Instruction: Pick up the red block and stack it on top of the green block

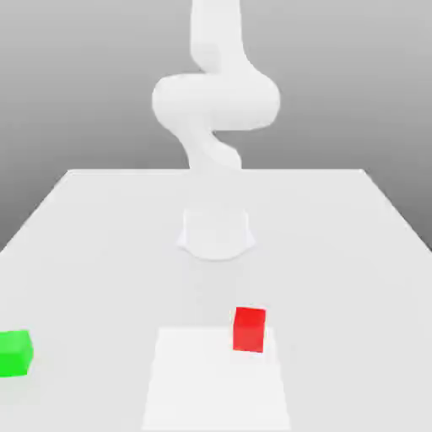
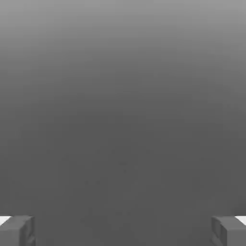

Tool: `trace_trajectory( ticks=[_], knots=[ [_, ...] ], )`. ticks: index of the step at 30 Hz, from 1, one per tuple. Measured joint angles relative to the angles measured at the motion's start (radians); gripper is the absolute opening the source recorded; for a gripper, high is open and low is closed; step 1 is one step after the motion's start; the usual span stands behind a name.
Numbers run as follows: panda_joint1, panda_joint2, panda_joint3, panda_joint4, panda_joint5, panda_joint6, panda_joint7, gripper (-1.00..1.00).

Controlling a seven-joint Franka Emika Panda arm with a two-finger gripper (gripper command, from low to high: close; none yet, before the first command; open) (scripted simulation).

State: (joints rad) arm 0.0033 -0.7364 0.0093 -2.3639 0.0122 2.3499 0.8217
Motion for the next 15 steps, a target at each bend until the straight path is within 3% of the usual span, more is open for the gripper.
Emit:
trace_trajectory(
  ticks=[15],
  knots=[
    [0.031, 0.488, 0.104, -0.464, 0.045, 0.369, 0.197, 0.00]
  ],
)
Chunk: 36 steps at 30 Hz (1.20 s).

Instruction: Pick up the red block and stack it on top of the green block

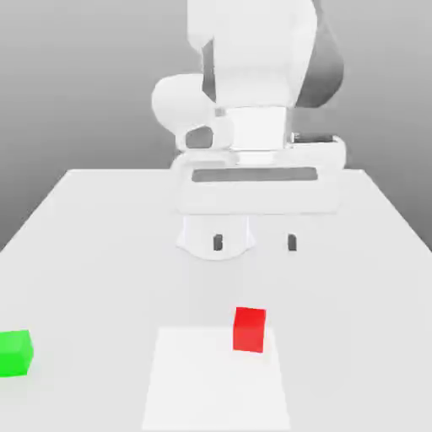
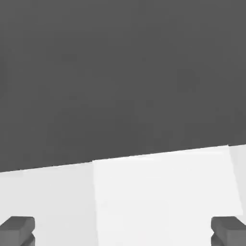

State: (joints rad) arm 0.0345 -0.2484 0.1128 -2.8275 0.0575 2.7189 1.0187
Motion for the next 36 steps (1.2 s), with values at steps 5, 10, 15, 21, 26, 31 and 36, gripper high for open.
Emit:
trace_trajectory(
  ticks=[5, 10, 15, 21, 26, 31, 36],
  knots=[
    [0.005, 0.264, 0.007, -0.072, -0.071, 0.203, 0.102, 0.00],
    [0.062, 0.435, -0.071, -0.053, -0.155, 0.348, 0.166, -1.00],
    [0.062, 0.435, -0.071, -0.053, -0.158, 0.349, 0.168, -1.00],
    [0.045, 0.307, -0.034, -0.072, -0.087, 0.240, 0.117, -1.00],
    [0.020, 0.179, -0.066, -0.058, -0.037, 0.097, 0.072, -1.00],
    [-0.193, 0.256, -0.181, 0.109, -0.017, 0.002, 0.013, -1.00],
    [-0.395, 0.348, -0.284, 0.289, 0.003, -0.089, -0.048, -1.00]
  ],
)
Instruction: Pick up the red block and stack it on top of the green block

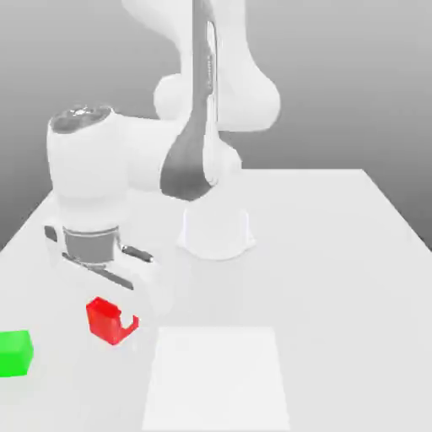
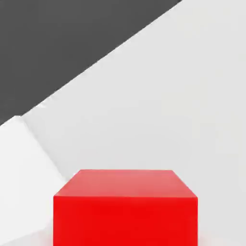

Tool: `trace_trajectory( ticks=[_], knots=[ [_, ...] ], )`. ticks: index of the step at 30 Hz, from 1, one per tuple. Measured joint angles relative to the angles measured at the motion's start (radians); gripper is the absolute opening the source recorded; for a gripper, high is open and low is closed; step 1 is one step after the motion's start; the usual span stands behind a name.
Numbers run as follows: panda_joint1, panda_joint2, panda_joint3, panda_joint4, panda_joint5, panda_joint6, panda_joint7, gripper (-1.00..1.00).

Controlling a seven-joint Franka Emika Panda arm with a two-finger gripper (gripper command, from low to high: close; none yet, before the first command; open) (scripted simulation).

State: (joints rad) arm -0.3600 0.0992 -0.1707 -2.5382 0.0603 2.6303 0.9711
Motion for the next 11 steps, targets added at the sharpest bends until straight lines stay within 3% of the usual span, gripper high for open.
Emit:
trace_trajectory(
  ticks=[3, 7, 8, 11],
  knots=[
    [-0.081, 0.058, -0.061, 0.096, 0.017, -0.037, -0.037, -1.00],
    [-0.127, 0.191, -0.042, 0.128, 0.082, 0.061, -0.090, -1.00],
    [-0.135, 0.215, -0.034, 0.130, 0.093, 0.082, -0.099, 1.00],
    [-0.135, 0.215, -0.034, 0.130, 0.093, 0.082, -0.099, 1.00]
  ],
)
